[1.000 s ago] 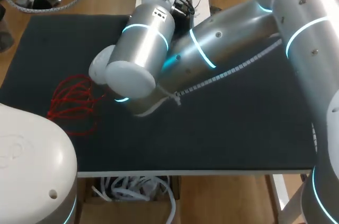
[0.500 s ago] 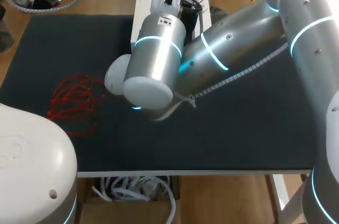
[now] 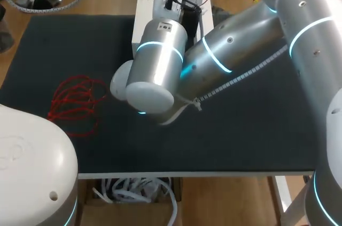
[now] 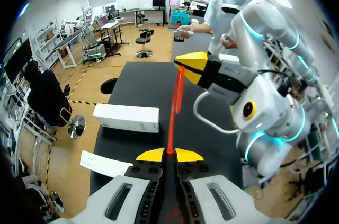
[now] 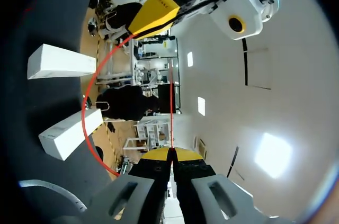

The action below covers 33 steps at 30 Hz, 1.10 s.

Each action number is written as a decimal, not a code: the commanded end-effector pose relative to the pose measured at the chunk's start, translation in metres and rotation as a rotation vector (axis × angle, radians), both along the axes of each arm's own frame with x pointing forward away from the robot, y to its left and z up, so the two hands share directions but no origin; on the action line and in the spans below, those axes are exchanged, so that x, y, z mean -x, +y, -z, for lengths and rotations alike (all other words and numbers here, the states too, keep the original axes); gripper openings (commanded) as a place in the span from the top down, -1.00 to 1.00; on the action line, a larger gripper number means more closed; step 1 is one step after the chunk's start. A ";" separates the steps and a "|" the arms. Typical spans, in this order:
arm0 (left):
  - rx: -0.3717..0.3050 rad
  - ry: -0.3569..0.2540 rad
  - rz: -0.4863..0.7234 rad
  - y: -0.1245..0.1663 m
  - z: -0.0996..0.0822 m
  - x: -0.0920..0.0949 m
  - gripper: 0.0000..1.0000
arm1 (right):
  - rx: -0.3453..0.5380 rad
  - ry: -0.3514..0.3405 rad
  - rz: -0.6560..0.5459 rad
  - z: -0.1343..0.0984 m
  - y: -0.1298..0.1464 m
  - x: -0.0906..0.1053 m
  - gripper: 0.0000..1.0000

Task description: Grab the tape and strap the tape.

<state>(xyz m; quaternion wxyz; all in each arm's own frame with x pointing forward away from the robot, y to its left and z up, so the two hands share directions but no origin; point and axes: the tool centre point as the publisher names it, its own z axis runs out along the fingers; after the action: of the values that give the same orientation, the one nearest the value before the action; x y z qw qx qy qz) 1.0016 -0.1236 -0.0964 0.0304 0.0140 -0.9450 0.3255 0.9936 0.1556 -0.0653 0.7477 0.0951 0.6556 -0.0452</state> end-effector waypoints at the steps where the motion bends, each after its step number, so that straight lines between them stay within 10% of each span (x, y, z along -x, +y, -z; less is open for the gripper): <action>1: -0.004 0.001 0.000 0.000 -0.001 0.000 1.00 | -0.011 0.026 -0.001 -0.001 0.002 0.001 1.00; 33: -0.004 0.001 0.000 0.000 -0.001 0.000 1.00 | -0.100 0.005 -0.040 -0.005 0.001 0.004 1.00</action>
<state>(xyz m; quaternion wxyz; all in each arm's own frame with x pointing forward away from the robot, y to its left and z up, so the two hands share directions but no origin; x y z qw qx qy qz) 1.0016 -0.1236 -0.0964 0.0304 0.0140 -0.9450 0.3255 0.9900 0.1580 -0.0634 0.7431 0.1208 0.6582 0.0020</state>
